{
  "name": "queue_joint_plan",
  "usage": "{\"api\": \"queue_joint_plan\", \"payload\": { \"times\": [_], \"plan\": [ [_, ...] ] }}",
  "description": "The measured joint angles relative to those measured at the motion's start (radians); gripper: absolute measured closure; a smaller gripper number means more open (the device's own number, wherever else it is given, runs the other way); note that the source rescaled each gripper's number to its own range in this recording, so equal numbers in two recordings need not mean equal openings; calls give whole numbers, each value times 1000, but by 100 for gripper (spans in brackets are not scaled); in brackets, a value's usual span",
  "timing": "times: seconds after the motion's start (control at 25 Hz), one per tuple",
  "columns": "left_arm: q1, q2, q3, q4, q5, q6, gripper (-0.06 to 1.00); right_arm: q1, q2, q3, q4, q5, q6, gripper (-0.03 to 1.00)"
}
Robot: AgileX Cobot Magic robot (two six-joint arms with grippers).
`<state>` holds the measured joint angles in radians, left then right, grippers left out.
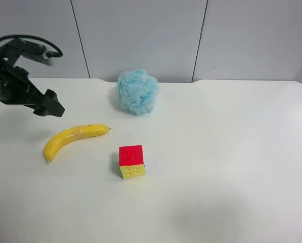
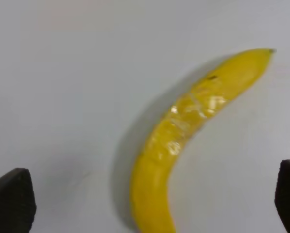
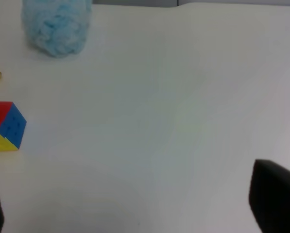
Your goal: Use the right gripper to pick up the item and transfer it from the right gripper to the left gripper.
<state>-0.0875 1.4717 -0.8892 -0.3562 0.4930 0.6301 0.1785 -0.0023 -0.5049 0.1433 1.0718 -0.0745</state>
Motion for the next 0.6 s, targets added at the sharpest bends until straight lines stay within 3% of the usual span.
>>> {"api": "queue_joint_plan", "payload": {
  "times": [0.4,0.6],
  "plan": [
    [0,-481,0,15,377,-215,-5,0,0,0,0,0,0,-3],
    [0,-718,0,112,497,-331,-5,0,0,0,0,0,0,-3]
  ]
}}
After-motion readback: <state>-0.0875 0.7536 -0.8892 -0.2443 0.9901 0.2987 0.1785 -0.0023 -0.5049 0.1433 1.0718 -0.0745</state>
